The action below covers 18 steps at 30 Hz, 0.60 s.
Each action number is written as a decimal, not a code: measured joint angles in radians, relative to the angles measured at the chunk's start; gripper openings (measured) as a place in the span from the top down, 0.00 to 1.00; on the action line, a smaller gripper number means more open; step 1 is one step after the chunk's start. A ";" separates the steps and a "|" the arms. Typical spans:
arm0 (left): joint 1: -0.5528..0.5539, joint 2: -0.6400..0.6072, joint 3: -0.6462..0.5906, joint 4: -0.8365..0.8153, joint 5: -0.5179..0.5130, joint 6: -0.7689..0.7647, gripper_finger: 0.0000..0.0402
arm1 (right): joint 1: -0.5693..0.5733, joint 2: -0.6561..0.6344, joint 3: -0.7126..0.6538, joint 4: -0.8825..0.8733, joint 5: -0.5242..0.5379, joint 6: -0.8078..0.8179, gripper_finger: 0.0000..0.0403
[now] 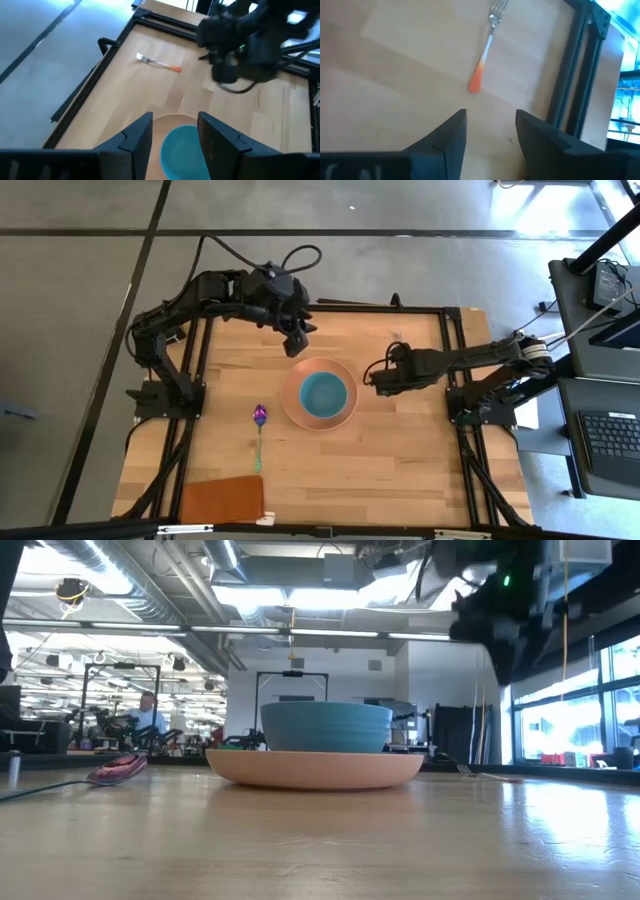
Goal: Set table place
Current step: Put the orange fork to the right of the orange plate
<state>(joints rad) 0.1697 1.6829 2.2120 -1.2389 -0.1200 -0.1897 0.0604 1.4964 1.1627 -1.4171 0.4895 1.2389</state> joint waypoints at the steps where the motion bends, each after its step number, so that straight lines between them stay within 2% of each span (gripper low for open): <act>1: 0.002 0.000 0.000 0.008 -0.001 0.008 0.63 | -0.018 0.001 -0.026 0.025 0.010 0.000 0.58; 7: 0.009 0.000 0.000 0.016 -0.104 -0.072 0.63 | -0.151 0.000 -0.142 0.234 0.008 -0.012 0.58; 11: 0.012 0.000 0.000 -0.002 -0.097 -0.089 0.63 | -0.235 0.000 -0.186 0.392 0.005 -0.103 0.58; 18: 0.014 0.000 0.000 -0.075 -0.100 -0.089 0.63 | -0.367 0.000 -0.233 0.427 0.001 -0.145 0.58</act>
<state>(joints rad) 0.1833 1.6829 2.2120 -1.3143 -0.2199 -0.2783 -0.3066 1.4967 0.9298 -0.9900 0.4906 1.0940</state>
